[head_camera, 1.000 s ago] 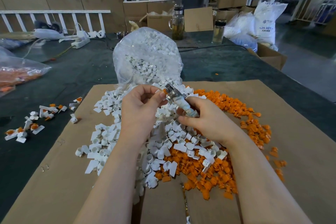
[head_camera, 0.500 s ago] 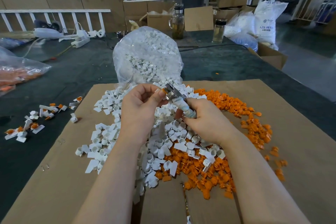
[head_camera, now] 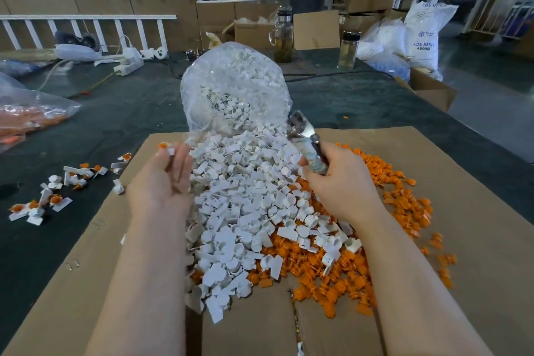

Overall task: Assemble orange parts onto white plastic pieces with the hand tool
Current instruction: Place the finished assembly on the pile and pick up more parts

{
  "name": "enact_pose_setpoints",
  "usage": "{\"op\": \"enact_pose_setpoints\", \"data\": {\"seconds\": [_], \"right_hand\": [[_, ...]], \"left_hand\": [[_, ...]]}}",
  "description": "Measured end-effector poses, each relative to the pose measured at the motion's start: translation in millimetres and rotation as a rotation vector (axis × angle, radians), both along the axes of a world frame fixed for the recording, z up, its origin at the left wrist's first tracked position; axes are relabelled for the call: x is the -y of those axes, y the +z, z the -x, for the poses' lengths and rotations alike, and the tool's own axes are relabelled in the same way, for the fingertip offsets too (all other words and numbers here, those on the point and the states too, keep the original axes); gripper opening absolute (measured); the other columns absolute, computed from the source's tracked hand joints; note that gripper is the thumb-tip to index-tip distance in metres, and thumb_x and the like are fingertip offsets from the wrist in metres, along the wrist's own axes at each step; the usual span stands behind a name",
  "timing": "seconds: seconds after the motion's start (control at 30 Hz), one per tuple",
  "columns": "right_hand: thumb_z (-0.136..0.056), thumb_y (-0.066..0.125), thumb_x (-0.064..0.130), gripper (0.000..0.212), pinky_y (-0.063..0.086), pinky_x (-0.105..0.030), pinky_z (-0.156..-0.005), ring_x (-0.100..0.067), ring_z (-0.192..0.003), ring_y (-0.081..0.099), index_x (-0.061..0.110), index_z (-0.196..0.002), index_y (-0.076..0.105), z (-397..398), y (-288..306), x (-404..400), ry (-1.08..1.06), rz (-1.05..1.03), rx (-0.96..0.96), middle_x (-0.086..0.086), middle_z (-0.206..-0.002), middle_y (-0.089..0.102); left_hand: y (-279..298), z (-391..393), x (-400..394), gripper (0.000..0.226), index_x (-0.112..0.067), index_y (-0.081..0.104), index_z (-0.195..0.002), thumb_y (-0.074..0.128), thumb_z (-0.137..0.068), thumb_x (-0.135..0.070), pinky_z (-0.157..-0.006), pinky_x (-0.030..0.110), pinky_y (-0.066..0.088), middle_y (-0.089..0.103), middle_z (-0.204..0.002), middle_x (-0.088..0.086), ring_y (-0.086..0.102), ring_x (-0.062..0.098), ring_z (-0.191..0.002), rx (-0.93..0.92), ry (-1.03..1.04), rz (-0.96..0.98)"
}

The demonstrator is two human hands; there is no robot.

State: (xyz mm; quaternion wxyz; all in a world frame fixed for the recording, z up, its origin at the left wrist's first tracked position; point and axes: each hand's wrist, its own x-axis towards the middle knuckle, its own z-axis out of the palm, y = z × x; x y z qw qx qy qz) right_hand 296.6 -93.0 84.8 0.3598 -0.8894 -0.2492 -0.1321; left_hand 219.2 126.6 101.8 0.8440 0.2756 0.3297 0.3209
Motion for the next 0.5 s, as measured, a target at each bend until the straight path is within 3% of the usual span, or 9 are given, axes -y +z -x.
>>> {"op": "enact_pose_setpoints", "data": {"seconds": [0.07, 0.2, 0.3, 0.4, 0.47, 0.5], "right_hand": [[-0.090, 0.059, 0.026, 0.017, 0.030, -0.027, -0.049, -0.009, -0.058, 0.048, 0.027, -0.076, 0.050, -3, -2, 3, -0.066, 0.043, 0.017, 0.009, -0.066, 0.053], [-0.091, 0.058, 0.027, 0.022, 0.030, -0.027, -0.048, -0.010, -0.060, 0.049, 0.028, -0.073, 0.045, -8, -5, 5, -0.183, 0.117, -0.002, 0.008, -0.068, 0.053], [-0.089, 0.058, 0.024, 0.024, 0.029, -0.026, -0.046, -0.010, -0.059, 0.049, 0.027, -0.070, 0.043, -9, -6, 8, -0.243, 0.162, -0.013, 0.007, -0.066, 0.053], [-0.088, 0.057, 0.023, 0.025, 0.028, -0.025, -0.045, -0.011, -0.057, 0.049, 0.026, -0.069, 0.042, -11, -7, 12, -0.307, 0.181, -0.041, 0.005, -0.066, 0.053], [-0.090, 0.055, 0.025, 0.024, 0.027, -0.025, -0.045, -0.011, -0.059, 0.049, 0.026, -0.070, 0.042, -12, -8, 14, -0.332, 0.200, -0.080, 0.004, -0.068, 0.053], [-0.090, 0.055, 0.025, 0.022, 0.028, -0.025, -0.045, -0.011, -0.059, 0.049, 0.025, -0.071, 0.043, -12, -8, 14, -0.334, 0.206, -0.092, 0.003, -0.069, 0.054]], "left_hand": [[-1, 4, -12, 0.020, -0.004, 0.061, -0.118, 0.050, -0.102, -0.009, -0.071, 0.021, 0.060, 0.074, -0.103, 0.009, 0.074, 0.009, -0.078, 0.037, 0.087, 0.157], [-3, 12, -24, 0.038, -0.003, 0.043, -0.142, 0.038, -0.105, -0.009, -0.068, 0.024, 0.061, 0.068, -0.111, 0.013, 0.074, 0.012, -0.079, 0.156, 0.286, 0.340], [-4, 15, -25, 0.041, -0.002, 0.045, -0.142, 0.027, -0.107, -0.011, -0.068, 0.019, 0.059, 0.066, -0.110, 0.009, 0.070, 0.010, -0.083, 0.191, 0.323, 0.338], [-6, 14, -28, 0.045, -0.010, 0.043, -0.147, 0.024, -0.106, -0.013, -0.085, 0.023, 0.058, 0.061, -0.128, 0.008, 0.068, 0.013, -0.098, 0.182, 0.320, 0.320], [-5, 12, -26, 0.038, -0.014, 0.051, -0.140, 0.037, -0.105, -0.017, -0.088, 0.026, 0.057, 0.062, -0.126, 0.006, 0.067, 0.013, -0.099, 0.116, 0.298, 0.262], [-2, 11, -21, 0.031, -0.016, 0.059, -0.130, 0.047, -0.103, -0.021, -0.083, 0.024, 0.058, 0.066, -0.119, 0.002, 0.067, 0.010, -0.093, 0.069, 0.256, 0.199]]}}
